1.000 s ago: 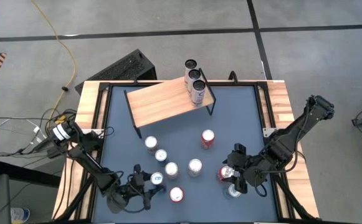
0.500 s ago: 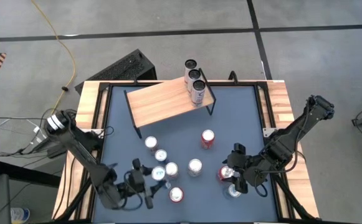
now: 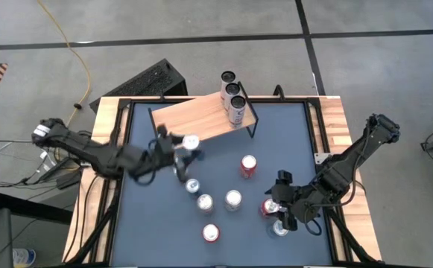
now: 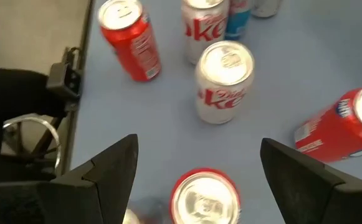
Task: Place canned beverage on shelf
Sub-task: Put the left blue soda can on the shelf
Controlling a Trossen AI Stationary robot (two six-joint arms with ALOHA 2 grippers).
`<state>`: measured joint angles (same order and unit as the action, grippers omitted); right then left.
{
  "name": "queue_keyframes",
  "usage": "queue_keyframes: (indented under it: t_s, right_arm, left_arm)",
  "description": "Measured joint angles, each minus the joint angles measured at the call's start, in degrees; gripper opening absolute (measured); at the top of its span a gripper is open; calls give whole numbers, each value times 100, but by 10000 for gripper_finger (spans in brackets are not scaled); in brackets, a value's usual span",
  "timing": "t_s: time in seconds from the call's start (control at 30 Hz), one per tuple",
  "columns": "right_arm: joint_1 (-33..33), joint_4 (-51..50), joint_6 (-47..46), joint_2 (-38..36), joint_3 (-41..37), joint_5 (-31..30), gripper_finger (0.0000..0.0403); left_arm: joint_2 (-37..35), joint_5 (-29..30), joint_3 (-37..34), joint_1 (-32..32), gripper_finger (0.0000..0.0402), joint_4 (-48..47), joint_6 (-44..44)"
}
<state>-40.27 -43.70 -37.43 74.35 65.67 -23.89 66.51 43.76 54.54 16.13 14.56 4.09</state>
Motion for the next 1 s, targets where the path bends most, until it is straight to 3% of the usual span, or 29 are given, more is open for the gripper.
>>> queue_keyframes:
  t_s: [0.23,0.43,0.73,1.0]
  right_arm:
    - [231,-18,158,0,0,-29,322]
    - [409,-16,391,0,3,-29,322]
    - [555,-6,495,0,4,-27,322]
    - [537,4,494,0,4,-27,322]
  left_arm:
    - [27,-2270,0,-2282,235,-169,-140]
    - [230,-3594,-2,-3667,235,-148,-467]
    - [1174,-4606,155,-4415,235,280,-281]
    - [1883,-4625,682,-4522,235,316,197]
